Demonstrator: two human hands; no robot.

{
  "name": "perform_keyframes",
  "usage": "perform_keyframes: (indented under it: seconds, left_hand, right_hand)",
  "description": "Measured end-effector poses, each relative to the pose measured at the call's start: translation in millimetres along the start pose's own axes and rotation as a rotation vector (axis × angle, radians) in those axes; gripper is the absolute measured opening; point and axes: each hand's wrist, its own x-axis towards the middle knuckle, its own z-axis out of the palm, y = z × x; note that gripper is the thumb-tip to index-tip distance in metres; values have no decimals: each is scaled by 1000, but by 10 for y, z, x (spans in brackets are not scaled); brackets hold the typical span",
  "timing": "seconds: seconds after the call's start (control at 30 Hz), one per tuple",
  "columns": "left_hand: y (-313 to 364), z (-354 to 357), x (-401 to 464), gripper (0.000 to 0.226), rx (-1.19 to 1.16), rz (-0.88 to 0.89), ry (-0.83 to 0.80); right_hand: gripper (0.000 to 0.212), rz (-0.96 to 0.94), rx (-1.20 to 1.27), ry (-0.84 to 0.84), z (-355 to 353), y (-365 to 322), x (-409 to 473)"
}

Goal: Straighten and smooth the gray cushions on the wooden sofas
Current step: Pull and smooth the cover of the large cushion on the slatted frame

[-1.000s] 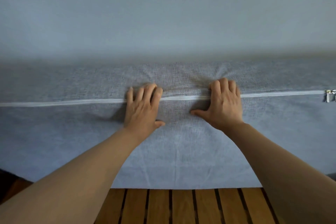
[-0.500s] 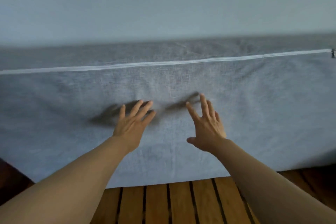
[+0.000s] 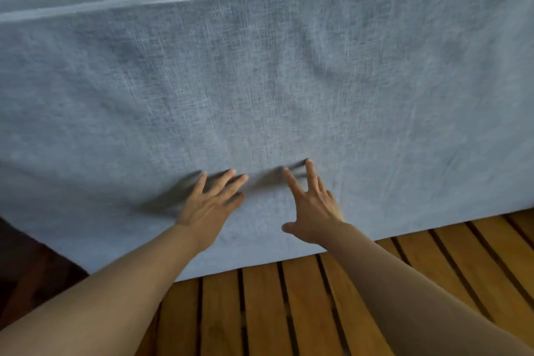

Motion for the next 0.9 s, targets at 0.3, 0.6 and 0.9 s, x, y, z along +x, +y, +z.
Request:
perform_keyframes:
  seconds: [0.3, 0.6, 0.9]
  left_hand:
    - [274, 1464, -43, 68, 134, 190, -88]
    - [73, 2690, -50, 84, 373, 382, -38]
    - [-296, 3150, 349, 83, 558, 494, 85]
  right_hand:
    - [111, 91, 66, 21, 1514, -235, 94]
    - [125, 265, 148, 343, 2994, -624, 338]
    - [133, 401, 193, 616, 3363, -764, 993]
